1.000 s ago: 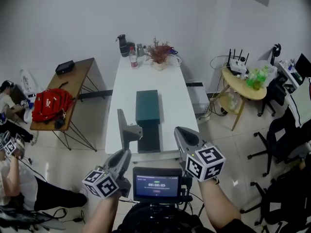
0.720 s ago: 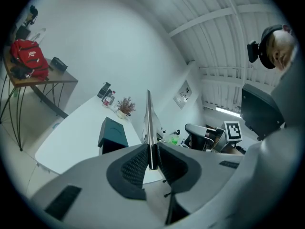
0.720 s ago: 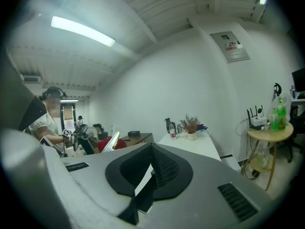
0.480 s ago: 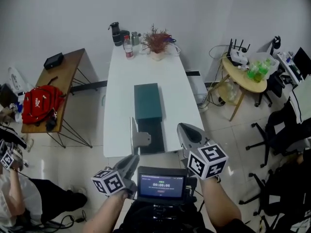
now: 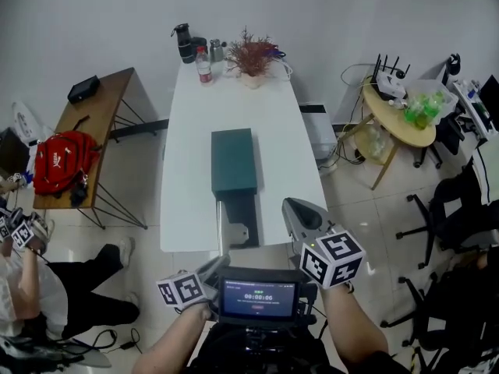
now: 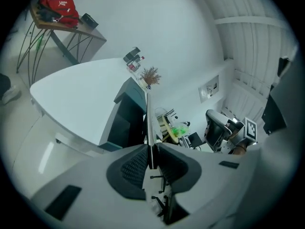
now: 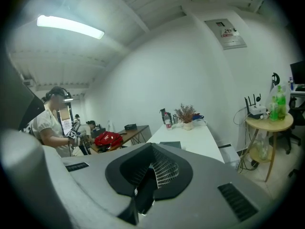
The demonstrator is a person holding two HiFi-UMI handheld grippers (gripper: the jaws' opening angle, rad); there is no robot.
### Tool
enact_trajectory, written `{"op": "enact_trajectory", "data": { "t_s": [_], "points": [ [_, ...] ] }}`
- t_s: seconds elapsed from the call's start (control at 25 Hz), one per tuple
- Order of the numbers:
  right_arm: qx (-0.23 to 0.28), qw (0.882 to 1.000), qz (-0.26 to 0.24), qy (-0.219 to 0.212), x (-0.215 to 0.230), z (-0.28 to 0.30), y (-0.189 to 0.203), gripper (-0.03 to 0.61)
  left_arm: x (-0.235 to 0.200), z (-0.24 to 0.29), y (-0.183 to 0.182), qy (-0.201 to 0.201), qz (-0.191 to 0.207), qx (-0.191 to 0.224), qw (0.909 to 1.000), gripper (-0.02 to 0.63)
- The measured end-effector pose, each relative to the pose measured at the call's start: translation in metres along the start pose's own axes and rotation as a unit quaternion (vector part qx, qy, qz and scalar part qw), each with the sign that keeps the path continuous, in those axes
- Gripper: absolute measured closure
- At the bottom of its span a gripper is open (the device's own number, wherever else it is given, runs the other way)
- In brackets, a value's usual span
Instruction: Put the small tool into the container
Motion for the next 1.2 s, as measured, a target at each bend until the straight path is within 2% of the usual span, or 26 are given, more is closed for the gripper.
{"op": "enact_trajectory", "data": {
  "t_s": [0.28,0.48,0.96,1.2],
  "points": [
    [-0.001,1.000,0.008,0.010,0.037,0.003,-0.001,0.569,-0.014,0.033,0.008,-0.013,-0.055,-0.027,0.9980,0.534],
    [-0.004,1.000,0.019,0.016,0.049,0.008,0.008,0.569,-0.029,0.048,0.003,-0.023,-0.087,-0.032,0.9954,0.534],
    [-0.007,1.000,0.020,0.012,0.059,0.035,0.007,0.569,-0.046,0.081,-0.017,-0.041,-0.115,-0.057,0.9909,0.534],
    [-0.010,1.000,0.024,-0.001,0.057,0.054,0.008,0.569,-0.051,0.095,-0.028,-0.050,-0.113,-0.067,0.9901,0.534]
  ]
}}
Point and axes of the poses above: the fingertips, and each gripper's own axes: z forward along the fingers, x to its right, y out of its underside, the point moved 1 cm from there along -z, backward along the fingers, and after that the axes turned 2 degrees about -x, right-handed, at the moved point
